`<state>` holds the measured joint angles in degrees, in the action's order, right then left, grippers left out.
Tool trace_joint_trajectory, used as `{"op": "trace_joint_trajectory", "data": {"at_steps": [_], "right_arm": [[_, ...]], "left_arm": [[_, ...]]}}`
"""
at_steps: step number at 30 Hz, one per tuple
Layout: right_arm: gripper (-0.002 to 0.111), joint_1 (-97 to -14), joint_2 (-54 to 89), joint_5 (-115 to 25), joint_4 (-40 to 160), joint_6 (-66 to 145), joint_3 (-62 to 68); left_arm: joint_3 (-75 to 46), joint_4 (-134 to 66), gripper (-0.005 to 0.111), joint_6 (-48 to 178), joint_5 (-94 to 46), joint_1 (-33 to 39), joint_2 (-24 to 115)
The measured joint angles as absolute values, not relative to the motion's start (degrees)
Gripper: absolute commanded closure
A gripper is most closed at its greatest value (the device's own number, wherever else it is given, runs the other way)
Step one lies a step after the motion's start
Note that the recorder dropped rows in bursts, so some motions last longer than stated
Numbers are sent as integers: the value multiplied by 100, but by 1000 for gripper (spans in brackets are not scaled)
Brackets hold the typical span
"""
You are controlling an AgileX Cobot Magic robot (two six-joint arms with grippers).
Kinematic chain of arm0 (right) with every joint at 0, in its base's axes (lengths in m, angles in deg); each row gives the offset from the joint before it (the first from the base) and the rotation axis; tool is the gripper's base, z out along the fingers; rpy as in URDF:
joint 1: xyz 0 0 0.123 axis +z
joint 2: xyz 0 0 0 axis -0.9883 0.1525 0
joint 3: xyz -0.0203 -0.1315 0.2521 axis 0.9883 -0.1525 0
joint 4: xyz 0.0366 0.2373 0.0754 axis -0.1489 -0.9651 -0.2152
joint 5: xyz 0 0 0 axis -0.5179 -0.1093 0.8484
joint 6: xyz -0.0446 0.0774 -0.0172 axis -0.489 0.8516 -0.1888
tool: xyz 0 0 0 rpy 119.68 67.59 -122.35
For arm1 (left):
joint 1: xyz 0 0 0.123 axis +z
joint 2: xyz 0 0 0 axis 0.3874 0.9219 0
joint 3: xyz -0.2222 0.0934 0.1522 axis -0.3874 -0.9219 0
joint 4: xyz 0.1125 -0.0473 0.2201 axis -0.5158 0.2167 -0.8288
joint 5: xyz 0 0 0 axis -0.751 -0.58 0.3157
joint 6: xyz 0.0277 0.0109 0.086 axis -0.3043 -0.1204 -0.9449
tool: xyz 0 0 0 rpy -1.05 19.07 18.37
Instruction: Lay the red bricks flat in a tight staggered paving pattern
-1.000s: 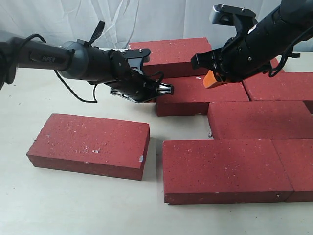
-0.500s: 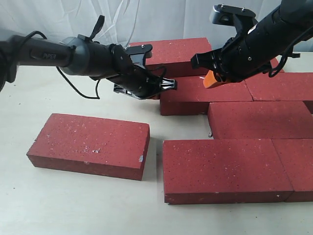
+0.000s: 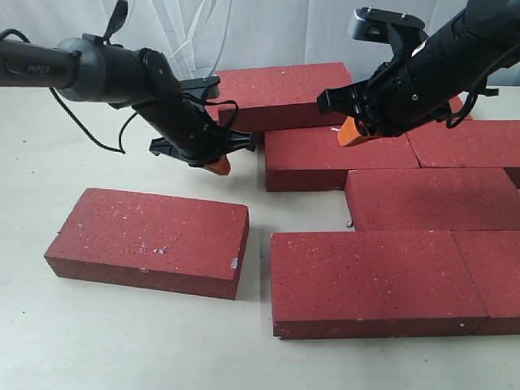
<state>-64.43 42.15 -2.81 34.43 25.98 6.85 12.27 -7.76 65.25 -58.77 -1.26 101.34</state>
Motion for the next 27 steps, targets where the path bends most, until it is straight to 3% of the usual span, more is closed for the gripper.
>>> {"op": "trace_joint_trajectory", "data": {"at_steps": [17, 27], "right_arm": [[109, -6429, 4215, -180, 3416, 2598, 685], [109, -5846, 4215, -138, 3416, 2576, 685]], "left_arm": [[472, -2022, 107, 6786, -6539, -43, 8770], [-524, -2162, 107, 6786, -6493, 770, 7926]]}}
